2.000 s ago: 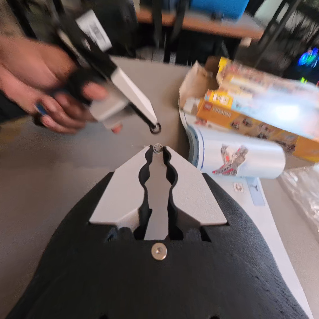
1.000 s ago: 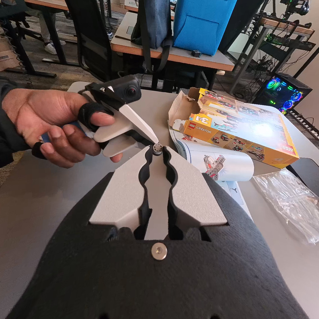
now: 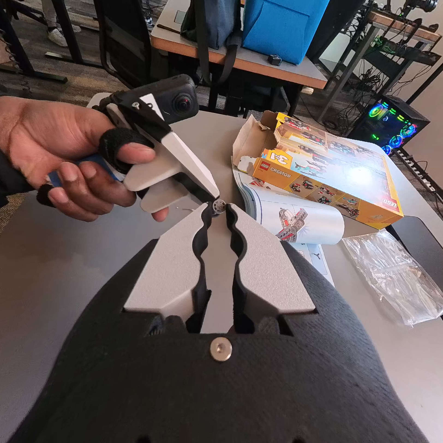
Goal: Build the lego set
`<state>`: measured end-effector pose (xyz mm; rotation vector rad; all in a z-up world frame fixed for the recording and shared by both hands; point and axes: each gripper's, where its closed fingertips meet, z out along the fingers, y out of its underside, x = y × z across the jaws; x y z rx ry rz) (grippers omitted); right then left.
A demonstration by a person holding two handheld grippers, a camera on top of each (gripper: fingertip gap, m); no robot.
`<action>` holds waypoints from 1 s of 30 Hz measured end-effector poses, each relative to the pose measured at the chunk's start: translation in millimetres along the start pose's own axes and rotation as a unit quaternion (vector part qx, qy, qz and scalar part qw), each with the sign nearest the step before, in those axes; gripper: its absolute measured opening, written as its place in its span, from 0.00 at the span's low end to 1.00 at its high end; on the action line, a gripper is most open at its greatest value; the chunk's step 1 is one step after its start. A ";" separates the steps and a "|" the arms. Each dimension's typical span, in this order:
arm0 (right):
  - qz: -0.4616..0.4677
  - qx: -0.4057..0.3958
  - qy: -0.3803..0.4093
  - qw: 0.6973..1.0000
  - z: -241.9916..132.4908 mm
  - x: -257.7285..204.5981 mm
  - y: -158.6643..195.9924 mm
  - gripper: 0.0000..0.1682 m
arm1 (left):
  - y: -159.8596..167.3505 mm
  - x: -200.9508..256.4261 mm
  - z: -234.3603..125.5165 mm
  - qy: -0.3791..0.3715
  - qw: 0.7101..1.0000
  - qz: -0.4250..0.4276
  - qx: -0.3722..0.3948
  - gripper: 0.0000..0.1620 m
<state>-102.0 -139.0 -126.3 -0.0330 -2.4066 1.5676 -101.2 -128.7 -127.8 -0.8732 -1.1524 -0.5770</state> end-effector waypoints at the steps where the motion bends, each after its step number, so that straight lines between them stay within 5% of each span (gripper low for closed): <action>1: -0.002 0.000 0.000 1.000 -0.1 -0.4 -0.2 0.07 | 0.6 0.2 0.4 -0.001 1.000 0.002 -0.002 0.11; 30: 0.055 0.057 -0.011 0.997 -17.0 -1.0 -8.3 0.07 | 5.4 14.0 9.0 0.050 0.998 -0.027 -0.002 0.07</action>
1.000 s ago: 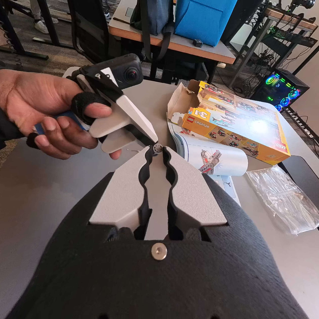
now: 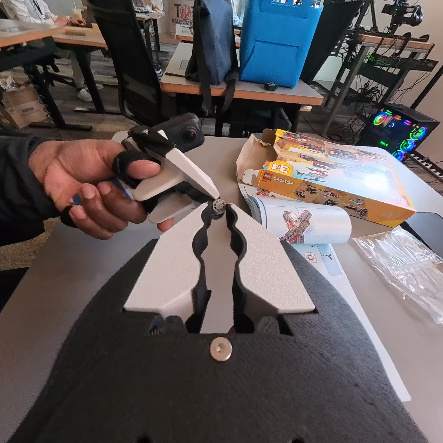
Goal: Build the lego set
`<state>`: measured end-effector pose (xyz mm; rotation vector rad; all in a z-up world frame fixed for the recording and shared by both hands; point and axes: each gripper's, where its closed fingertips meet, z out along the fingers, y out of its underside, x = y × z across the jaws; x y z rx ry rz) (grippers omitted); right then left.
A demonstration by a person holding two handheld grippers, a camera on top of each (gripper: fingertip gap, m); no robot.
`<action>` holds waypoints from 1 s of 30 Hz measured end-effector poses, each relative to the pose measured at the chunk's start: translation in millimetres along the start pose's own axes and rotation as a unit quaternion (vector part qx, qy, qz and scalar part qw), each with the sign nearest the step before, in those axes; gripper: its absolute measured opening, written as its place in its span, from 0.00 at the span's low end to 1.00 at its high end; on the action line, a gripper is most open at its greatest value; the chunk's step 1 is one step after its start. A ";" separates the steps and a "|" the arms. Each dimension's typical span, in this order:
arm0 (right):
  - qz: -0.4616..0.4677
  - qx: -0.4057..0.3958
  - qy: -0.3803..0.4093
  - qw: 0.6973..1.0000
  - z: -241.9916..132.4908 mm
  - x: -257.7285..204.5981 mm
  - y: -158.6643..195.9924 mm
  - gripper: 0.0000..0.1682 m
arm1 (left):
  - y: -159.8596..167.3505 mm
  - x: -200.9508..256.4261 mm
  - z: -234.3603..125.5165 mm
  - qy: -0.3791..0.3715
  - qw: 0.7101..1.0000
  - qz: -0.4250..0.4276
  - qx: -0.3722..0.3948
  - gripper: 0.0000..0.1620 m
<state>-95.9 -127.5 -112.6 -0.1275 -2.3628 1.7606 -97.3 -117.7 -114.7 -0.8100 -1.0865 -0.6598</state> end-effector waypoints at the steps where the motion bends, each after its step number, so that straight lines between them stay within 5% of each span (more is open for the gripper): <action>1: -0.005 -0.002 0.003 1.000 0.3 -0.1 0.2 0.07 | 0.1 -0.2 0.1 -0.002 1.000 0.002 0.000 0.07; 30: -0.056 -0.022 0.029 0.998 5.4 -2.7 -7.2 0.07 | -0.1 9.0 -0.3 0.032 0.999 -0.012 0.005 0.11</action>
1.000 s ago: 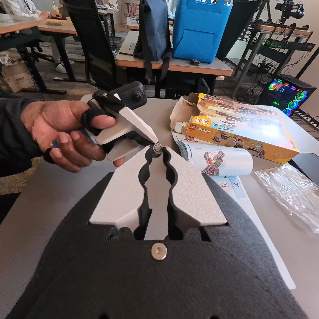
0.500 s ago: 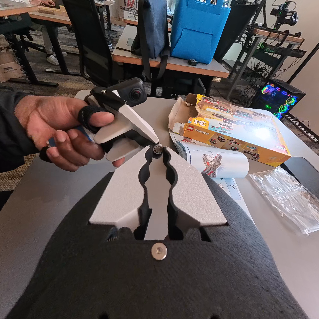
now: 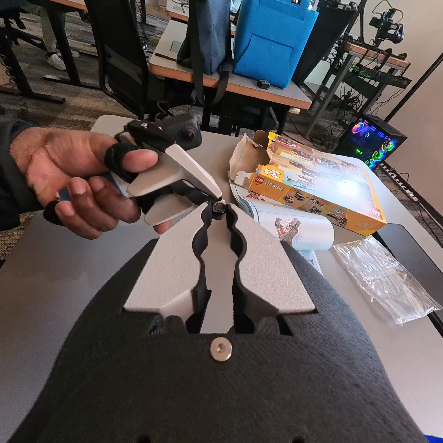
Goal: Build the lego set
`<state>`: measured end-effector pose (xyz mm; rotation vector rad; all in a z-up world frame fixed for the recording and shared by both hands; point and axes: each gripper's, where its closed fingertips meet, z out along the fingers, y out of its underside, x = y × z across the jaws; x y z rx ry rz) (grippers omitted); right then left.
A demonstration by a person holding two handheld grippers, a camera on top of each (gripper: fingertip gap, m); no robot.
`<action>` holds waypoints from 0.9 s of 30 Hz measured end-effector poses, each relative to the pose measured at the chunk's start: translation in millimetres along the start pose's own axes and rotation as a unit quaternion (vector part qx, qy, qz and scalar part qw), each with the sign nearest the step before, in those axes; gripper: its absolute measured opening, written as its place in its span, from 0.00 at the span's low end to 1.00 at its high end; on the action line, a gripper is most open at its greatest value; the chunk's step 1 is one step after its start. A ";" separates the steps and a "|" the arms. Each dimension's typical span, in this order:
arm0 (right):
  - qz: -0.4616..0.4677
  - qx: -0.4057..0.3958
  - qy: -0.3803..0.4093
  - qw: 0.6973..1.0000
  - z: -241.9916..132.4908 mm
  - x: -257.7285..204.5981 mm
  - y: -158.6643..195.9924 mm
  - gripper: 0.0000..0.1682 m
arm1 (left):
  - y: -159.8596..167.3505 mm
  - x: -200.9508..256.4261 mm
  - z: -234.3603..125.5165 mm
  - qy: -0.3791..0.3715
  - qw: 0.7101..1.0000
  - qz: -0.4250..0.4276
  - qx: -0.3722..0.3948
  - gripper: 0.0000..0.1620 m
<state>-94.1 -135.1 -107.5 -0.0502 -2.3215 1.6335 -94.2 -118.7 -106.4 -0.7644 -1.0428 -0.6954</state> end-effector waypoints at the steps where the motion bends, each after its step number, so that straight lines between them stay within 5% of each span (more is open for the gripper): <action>1: 0.001 0.002 0.000 1.000 0.0 0.1 -1.1 0.07 | -0.1 0.9 0.0 0.005 1.000 -0.005 0.001 0.11; 27: 0.052 0.036 -0.012 0.998 -11.0 2.0 -10.4 0.09 | 0.0 13.1 4.8 0.069 0.996 -0.044 0.019 0.06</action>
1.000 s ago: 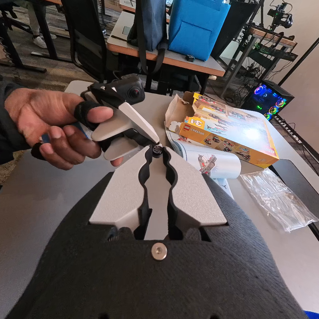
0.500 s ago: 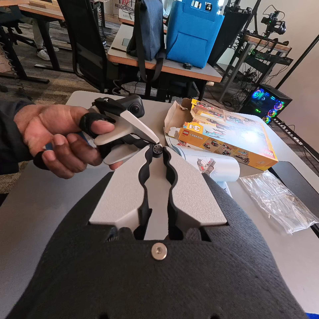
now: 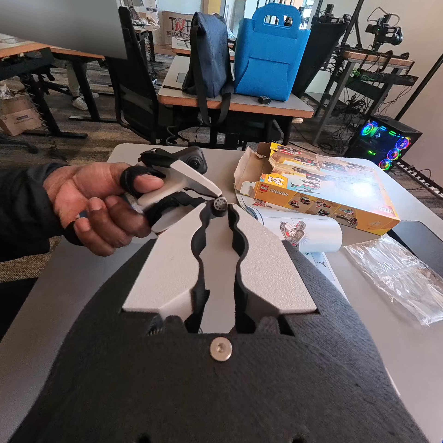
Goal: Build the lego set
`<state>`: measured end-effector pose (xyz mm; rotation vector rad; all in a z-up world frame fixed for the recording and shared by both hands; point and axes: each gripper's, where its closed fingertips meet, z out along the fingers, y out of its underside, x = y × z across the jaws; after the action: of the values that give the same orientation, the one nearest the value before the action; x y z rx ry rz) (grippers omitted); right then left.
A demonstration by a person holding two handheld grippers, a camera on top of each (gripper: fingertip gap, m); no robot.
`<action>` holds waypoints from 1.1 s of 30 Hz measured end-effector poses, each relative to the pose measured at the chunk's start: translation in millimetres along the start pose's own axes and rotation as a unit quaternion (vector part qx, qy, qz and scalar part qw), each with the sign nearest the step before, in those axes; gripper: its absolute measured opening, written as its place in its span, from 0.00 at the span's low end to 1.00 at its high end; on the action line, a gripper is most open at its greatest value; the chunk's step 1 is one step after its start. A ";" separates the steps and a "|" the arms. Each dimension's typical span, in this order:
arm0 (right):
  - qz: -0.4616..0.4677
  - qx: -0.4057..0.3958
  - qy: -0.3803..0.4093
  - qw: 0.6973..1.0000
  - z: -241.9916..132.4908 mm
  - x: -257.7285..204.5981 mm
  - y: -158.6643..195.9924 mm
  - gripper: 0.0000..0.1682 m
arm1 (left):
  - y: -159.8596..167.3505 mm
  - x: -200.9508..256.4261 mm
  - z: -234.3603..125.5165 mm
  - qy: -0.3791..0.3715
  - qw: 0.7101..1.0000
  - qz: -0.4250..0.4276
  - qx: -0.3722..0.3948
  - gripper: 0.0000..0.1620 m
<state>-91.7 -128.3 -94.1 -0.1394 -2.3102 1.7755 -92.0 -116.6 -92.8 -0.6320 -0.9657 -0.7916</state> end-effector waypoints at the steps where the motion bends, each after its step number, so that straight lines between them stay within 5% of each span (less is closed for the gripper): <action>1: 0.006 0.003 -0.001 1.000 -1.4 -0.1 -0.7 0.10 | 0.0 0.3 -0.1 0.000 1.000 0.001 0.000 0.06; 6: 0.145 0.053 -0.044 0.987 -20.1 -3.2 -5.3 0.19 | 8.6 5.5 4.3 0.006 0.999 0.021 -0.026 0.07; 12: 0.366 0.139 -0.098 0.915 -57.5 4.1 -3.7 0.21 | 35.7 6.0 19.7 0.004 0.994 0.062 -0.086 0.07; 21: 0.425 0.124 -0.128 0.888 -77.8 -11.5 12.4 0.20 | 68.5 -1.8 43.7 -0.021 0.977 0.158 -0.143 0.07; 33: 0.454 0.144 -0.160 0.865 -90.8 -16.1 14.5 0.07 | 80.4 -4.4 49.3 0.020 0.981 0.125 -0.150 0.07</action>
<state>-55.7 -42.4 -87.8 -1.1201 -2.3120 2.7228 -51.0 -31.9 -85.0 -0.9760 -0.7174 -0.7280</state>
